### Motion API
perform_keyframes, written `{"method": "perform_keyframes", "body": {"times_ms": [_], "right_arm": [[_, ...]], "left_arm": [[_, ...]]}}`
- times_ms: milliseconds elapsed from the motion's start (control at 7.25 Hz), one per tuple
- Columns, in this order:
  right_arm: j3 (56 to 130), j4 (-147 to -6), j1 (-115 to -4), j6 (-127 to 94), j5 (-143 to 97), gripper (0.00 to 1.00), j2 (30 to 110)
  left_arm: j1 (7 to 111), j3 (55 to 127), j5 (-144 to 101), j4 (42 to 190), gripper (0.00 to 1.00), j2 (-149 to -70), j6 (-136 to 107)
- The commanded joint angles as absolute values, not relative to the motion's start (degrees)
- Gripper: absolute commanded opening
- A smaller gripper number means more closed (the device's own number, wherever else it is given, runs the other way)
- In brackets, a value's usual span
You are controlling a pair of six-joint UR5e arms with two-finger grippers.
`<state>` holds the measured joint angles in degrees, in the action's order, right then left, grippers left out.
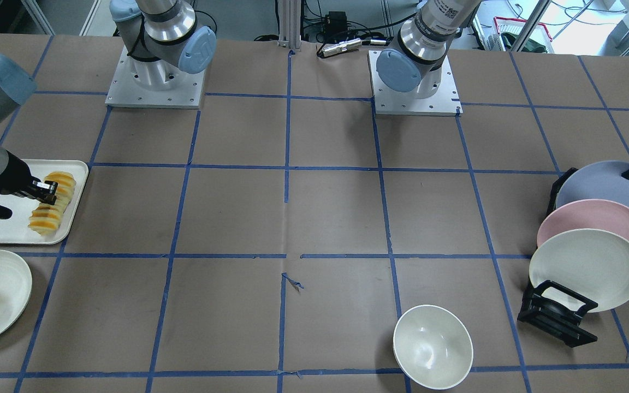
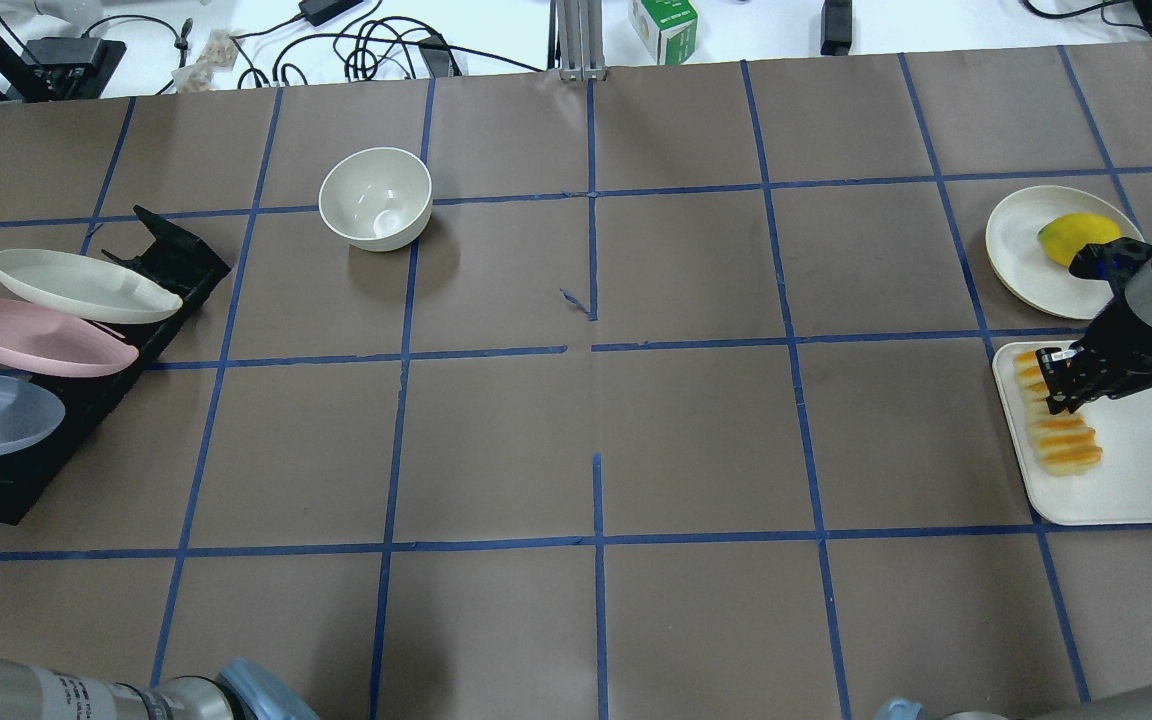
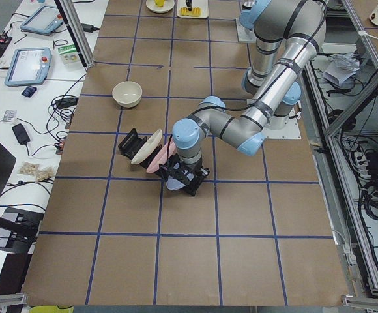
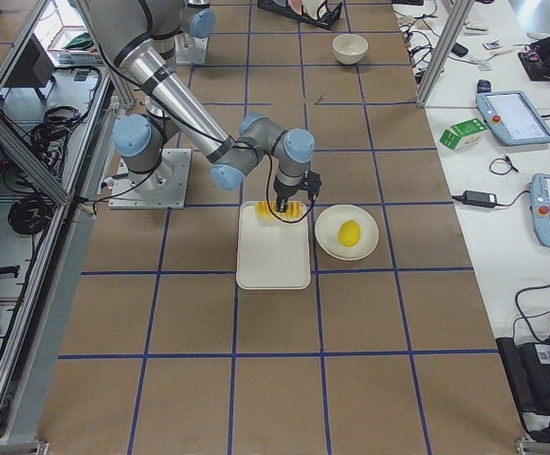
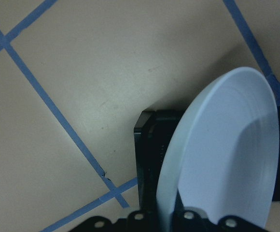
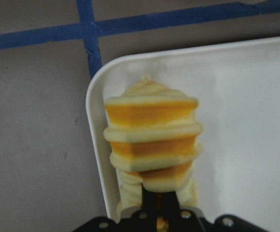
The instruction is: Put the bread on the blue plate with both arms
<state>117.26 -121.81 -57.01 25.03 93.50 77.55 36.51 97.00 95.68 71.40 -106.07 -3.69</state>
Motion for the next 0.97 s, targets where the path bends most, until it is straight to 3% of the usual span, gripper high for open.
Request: {"method": "perform_keyframes", "body": {"times_ms": [0,414,828], "right_arm": [[110.17,-111.84,-57.48,20.49,93.95,0.0,79.01],[103.2,-99.69,-60.72,16.11,93.17,0.0,79.62],[97.58,-93.8,-67.04,13.55,93.87,0.0,82.87]], "left_arm": [[36.47,96.94,95.71,72.33,0.12,-105.12,-3.69],[36.47,96.16,95.71,75.48,0.12,-102.58,-3.69],[36.39,88.27,97.81,94.92,0.12,-92.5,-4.12]]}}
